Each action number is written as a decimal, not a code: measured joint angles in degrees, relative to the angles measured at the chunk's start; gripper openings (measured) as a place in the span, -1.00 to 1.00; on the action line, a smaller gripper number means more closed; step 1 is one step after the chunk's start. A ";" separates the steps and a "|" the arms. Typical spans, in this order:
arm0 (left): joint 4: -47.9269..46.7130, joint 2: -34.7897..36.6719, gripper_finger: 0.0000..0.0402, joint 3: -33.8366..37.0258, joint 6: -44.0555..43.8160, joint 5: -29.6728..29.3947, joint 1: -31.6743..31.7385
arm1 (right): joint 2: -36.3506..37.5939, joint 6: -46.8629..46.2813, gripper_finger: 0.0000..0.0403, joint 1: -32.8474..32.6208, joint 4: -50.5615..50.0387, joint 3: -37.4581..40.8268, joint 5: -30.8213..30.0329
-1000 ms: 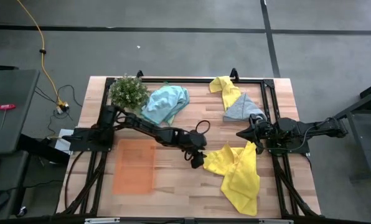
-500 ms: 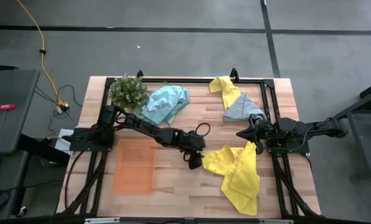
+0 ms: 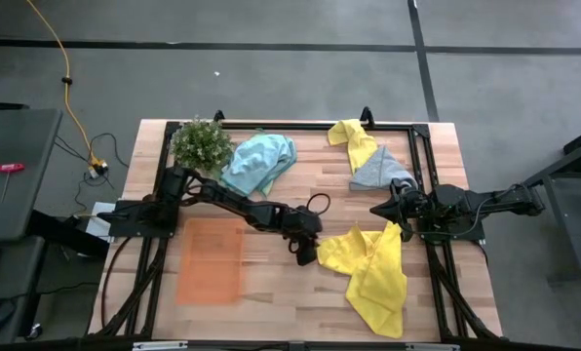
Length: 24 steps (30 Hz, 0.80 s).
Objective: Fold microfiber towels
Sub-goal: Fold the bottom yellow microfiber towel
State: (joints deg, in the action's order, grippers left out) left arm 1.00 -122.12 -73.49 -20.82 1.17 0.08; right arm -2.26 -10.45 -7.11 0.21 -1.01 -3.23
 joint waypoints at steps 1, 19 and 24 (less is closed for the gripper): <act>0.27 -0.03 -0.38 0.02 0.01 -0.07 0.00 | 0.00 0.01 -1.00 0.01 -0.03 0.00 0.01; -8.52 9.12 -0.99 0.04 6.01 3.48 4.54 | 0.02 0.01 -1.00 0.02 -0.02 0.01 0.01; -10.78 14.76 -1.00 0.01 7.10 3.30 5.65 | 0.02 -0.01 -1.00 0.00 0.00 0.00 0.01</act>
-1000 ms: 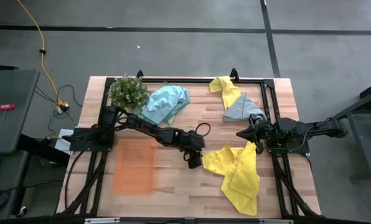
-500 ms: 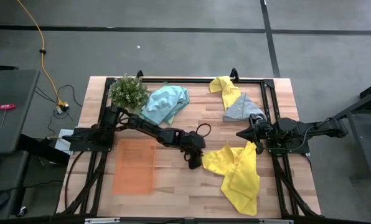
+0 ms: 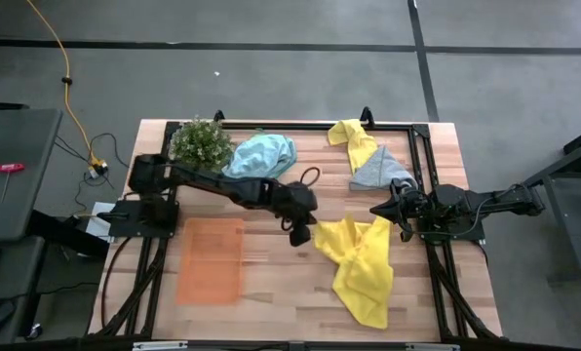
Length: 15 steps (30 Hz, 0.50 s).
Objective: Fold microfiber towels
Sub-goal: Fold the bottom yellow microfiber towel
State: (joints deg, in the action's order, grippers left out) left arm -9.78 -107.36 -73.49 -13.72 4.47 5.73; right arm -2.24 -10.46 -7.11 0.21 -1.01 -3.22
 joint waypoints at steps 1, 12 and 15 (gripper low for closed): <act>-0.12 1.01 -1.00 -0.01 -0.03 0.00 0.18 | 0.00 0.00 -1.00 -0.01 0.00 0.01 0.00; 0.16 5.54 -1.00 0.00 -3.51 0.22 -0.92 | 0.00 -1.39 -1.00 -0.01 3.61 0.10 -3.64; 2.02 5.56 -1.00 -0.01 -4.99 0.66 -1.41 | 0.02 -6.89 -1.00 0.02 12.69 0.10 -6.30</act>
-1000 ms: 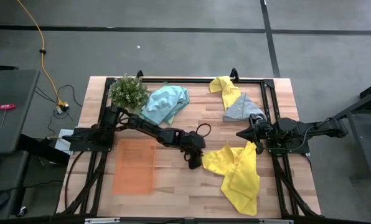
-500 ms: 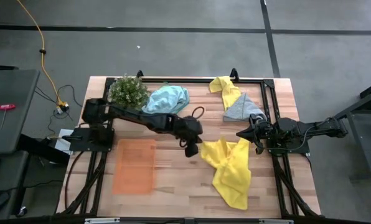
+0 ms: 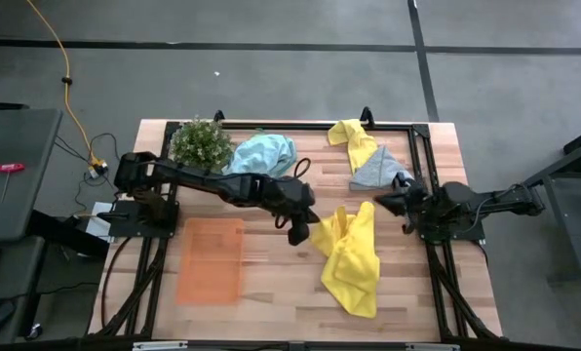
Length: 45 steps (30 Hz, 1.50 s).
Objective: Fold microfiber towels
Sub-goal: Fold the bottom yellow microfiber towel
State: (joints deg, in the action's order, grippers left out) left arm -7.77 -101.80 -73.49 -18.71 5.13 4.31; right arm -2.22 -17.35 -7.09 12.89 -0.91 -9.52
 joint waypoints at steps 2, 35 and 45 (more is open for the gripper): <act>1.36 0.00 -1.00 0.02 -0.39 -0.03 -0.30 | 0.01 -1.49 -1.00 0.00 6.16 0.00 -1.79; 5.65 0.00 -1.00 0.00 -9.82 -0.61 -0.45 | -43.16 -16.96 0.13 8.01 -7.59 -14.29 4.26; 6.21 0.00 -1.00 0.00 -11.11 -0.63 -0.48 | -52.95 -16.02 0.17 9.11 -4.52 -14.32 5.60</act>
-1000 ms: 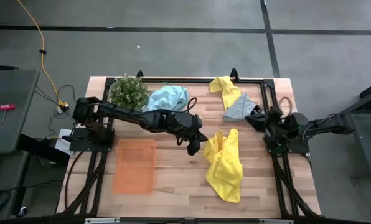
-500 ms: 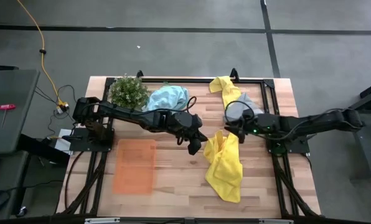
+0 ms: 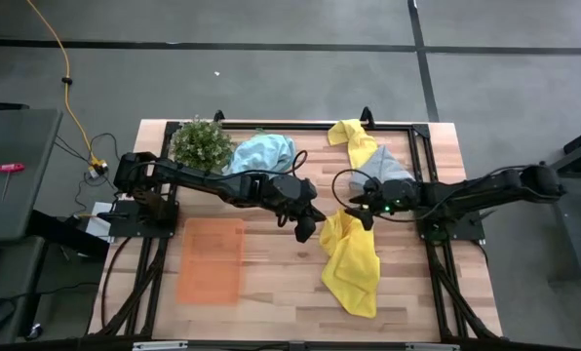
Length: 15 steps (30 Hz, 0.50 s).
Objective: Fold microfiber towels
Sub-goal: Fold the bottom yellow microfiber towel
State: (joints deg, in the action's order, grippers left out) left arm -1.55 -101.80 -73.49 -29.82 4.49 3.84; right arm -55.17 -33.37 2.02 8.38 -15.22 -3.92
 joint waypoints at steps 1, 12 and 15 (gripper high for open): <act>-0.03 0.00 -1.00 0.00 0.00 0.00 0.00 | -0.63 0.13 0.17 0.00 0.55 0.00 0.00; 0.01 0.00 -1.00 0.00 -0.61 0.00 0.00 | -4.87 -1.33 -0.20 0.00 6.08 -0.04 0.81; 0.01 0.00 -1.00 0.00 -0.55 0.02 0.00 | -5.97 -1.85 -0.51 -0.17 5.90 -0.04 0.79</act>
State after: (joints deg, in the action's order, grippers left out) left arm -1.54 -101.80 -73.49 -30.37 4.51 3.84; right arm -61.14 -35.22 1.85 14.28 -15.27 -3.14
